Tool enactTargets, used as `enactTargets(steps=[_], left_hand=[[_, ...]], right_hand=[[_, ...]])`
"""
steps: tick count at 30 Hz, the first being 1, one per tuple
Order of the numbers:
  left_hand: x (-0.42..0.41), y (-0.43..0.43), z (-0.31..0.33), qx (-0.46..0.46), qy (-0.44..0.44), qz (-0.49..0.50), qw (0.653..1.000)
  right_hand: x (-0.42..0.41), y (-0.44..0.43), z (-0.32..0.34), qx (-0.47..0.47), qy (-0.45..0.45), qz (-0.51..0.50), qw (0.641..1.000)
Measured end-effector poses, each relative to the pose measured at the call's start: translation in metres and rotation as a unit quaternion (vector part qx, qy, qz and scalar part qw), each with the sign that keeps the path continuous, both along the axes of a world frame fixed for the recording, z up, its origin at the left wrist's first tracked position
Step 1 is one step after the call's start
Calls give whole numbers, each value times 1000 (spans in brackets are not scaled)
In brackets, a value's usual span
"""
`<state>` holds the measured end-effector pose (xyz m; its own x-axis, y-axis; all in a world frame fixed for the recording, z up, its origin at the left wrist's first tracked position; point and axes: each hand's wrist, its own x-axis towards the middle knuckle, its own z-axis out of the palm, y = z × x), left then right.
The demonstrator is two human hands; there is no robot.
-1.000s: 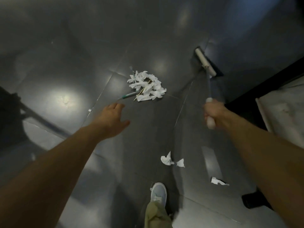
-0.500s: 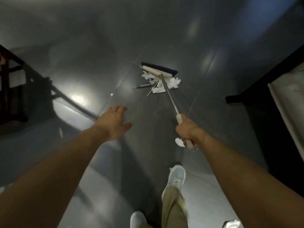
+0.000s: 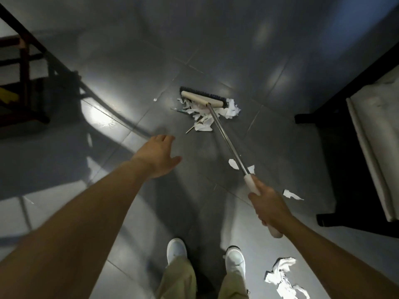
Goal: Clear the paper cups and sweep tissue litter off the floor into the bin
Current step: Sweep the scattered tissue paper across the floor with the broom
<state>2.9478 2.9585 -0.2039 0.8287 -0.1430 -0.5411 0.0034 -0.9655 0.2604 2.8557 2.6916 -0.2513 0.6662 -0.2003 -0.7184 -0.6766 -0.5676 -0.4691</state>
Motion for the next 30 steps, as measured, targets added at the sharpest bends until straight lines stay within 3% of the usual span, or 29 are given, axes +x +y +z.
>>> enactTargets(steps=[4,13,20,25,30], left_hand=[[-10,-8,4,0,-6,39,999],[-58,-13,-3,13,7,137,991],[-100,-7,-15,24,13,183,983],[-130,-14,-10,14,-1,175,985],[-173,-25,-5,-4,-9,158,987]], right_hand=[[48,-3,-1,-55,-46,118,990],[137,44,-10,-21,-113,248,962],[133,37,-6,-167,-92,390,901],[111,-7,9,-205,-78,366,904],[46,-51,15,-136,-38,271,952]])
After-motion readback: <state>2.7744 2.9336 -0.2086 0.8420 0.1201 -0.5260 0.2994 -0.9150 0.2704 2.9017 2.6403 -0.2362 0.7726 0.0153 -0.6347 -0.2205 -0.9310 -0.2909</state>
